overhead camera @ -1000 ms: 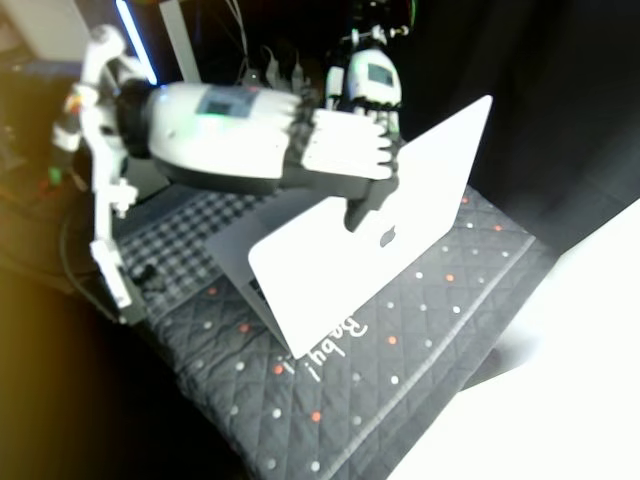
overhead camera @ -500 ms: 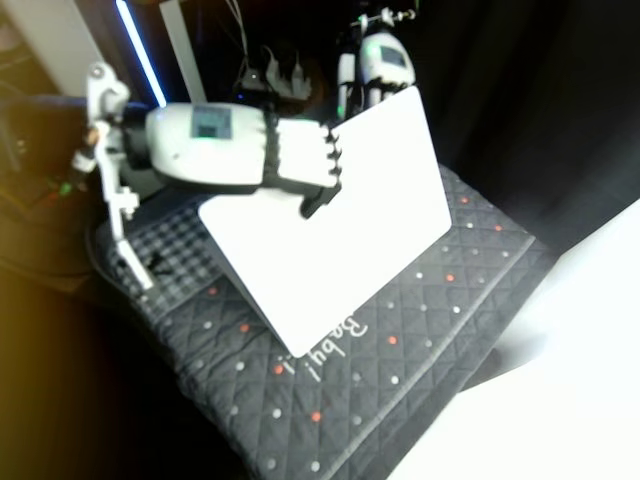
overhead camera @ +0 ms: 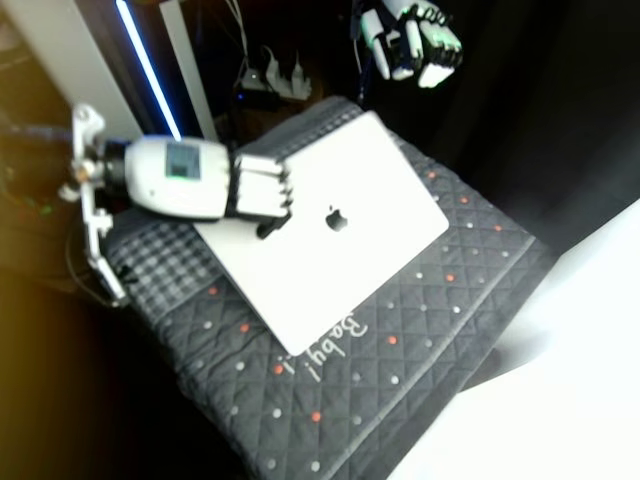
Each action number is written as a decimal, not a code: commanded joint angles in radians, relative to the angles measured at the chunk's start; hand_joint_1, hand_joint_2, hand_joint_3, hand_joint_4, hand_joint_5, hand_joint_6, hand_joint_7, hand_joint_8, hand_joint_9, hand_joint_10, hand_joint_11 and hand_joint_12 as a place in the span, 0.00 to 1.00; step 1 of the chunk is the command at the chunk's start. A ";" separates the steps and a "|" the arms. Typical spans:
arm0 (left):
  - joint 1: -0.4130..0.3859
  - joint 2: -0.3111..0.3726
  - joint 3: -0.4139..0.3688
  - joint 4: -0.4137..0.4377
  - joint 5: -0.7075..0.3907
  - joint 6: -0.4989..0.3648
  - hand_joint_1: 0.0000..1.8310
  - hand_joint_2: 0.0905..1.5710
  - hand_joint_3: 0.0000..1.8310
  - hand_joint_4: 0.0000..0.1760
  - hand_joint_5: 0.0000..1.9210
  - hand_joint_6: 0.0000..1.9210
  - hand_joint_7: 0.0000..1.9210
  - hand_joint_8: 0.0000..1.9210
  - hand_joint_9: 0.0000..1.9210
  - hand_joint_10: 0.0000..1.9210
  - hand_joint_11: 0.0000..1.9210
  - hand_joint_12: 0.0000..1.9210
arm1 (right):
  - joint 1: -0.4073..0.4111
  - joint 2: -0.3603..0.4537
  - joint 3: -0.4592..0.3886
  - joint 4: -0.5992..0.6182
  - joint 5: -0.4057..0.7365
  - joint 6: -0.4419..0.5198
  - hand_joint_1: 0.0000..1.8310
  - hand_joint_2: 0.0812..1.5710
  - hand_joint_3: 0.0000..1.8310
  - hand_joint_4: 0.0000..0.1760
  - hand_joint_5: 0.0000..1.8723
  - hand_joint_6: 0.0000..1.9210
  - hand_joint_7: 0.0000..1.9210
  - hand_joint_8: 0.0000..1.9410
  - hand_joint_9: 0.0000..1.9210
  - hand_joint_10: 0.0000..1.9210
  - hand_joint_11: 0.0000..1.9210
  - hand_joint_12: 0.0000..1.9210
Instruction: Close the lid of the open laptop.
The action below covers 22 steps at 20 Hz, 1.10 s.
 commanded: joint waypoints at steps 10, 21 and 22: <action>-0.045 0.002 0.009 0.016 -0.140 0.003 0.52 0.93 0.00 0.00 0.04 0.58 0.06 0.53 0.02 0.57 0.00 0.68 | -0.068 -0.008 -0.026 -0.002 0.006 0.001 0.18 0.89 0.00 0.00 0.00 0.52 0.08 0.41 0.02 0.60 0.00 0.88; -0.044 0.004 0.017 -0.002 -0.149 0.003 0.38 0.91 0.00 0.18 0.07 0.00 0.08 0.00 0.11 0.02 0.00 0.39 | -0.068 0.092 -0.071 0.263 0.303 -0.208 0.15 0.94 0.02 0.06 0.00 0.00 0.00 0.00 0.00 0.00 0.00 0.00; -0.044 0.007 0.017 -0.003 -0.154 0.003 0.38 0.91 0.00 0.18 0.07 0.00 0.08 0.00 0.11 0.02 0.00 0.39 | -0.068 0.100 -0.071 0.279 0.324 -0.209 0.15 0.94 0.02 0.06 0.00 0.00 0.00 0.00 0.00 0.00 0.00 0.00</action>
